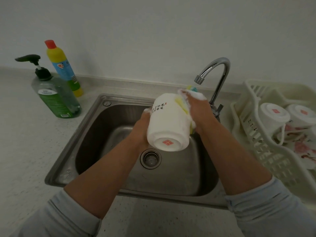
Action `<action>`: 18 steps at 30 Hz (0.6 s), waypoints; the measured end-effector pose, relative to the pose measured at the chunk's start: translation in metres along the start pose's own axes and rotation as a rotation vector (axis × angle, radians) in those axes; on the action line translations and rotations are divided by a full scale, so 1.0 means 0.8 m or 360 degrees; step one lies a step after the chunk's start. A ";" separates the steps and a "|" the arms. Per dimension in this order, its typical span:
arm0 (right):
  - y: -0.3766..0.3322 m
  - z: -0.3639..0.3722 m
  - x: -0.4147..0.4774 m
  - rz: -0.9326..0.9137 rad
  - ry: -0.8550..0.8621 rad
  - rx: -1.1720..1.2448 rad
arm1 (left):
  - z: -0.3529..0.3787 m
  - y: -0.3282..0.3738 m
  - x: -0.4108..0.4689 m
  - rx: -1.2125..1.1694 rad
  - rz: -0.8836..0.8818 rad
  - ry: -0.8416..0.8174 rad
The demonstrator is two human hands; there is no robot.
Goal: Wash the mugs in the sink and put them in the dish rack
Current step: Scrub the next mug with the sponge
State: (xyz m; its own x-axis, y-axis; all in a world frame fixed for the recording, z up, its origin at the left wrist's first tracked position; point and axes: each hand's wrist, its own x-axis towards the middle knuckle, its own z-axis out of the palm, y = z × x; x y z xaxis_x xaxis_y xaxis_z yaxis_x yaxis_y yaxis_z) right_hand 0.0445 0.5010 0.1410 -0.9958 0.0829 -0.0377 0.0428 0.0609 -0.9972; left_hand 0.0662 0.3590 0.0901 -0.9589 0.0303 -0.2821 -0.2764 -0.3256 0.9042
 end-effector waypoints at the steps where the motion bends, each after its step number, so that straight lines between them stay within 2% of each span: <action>1: -0.001 0.000 -0.001 0.0008 -0.0036 -0.0024 | 0.001 0.007 -0.002 0.0214 0.0185 0.0052; 3: 0.001 0.003 -0.003 0.0012 -0.0089 -0.0149 | 0.001 0.016 -0.003 0.0522 0.0486 0.0045; 5: 0.001 0.006 -0.007 0.0065 -0.0121 -0.0306 | 0.003 0.022 -0.004 0.0585 0.0602 -0.0010; 9: -0.004 0.010 -0.012 0.0067 -0.0299 -0.0424 | 0.005 0.022 -0.005 0.0402 0.0464 -0.0060; 13: -0.009 0.009 -0.012 0.0389 -0.0279 -0.0492 | 0.005 0.016 -0.011 0.0189 0.0232 -0.0057; 16: -0.008 0.013 -0.010 0.0384 -0.0303 -0.0508 | 0.004 0.015 -0.012 -0.0031 0.0041 -0.0039; 18: -0.007 0.018 -0.012 0.0317 -0.0453 -0.0449 | 0.002 0.012 -0.010 -0.0055 -0.0004 0.0012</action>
State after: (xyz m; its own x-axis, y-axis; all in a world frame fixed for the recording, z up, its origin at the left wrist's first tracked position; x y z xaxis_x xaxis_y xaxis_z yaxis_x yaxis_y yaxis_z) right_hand 0.0530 0.4857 0.1458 -0.9467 -0.1539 -0.2830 0.2173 0.3435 -0.9137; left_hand 0.0710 0.3575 0.1014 -0.9577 0.0241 -0.2868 -0.2762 -0.3583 0.8918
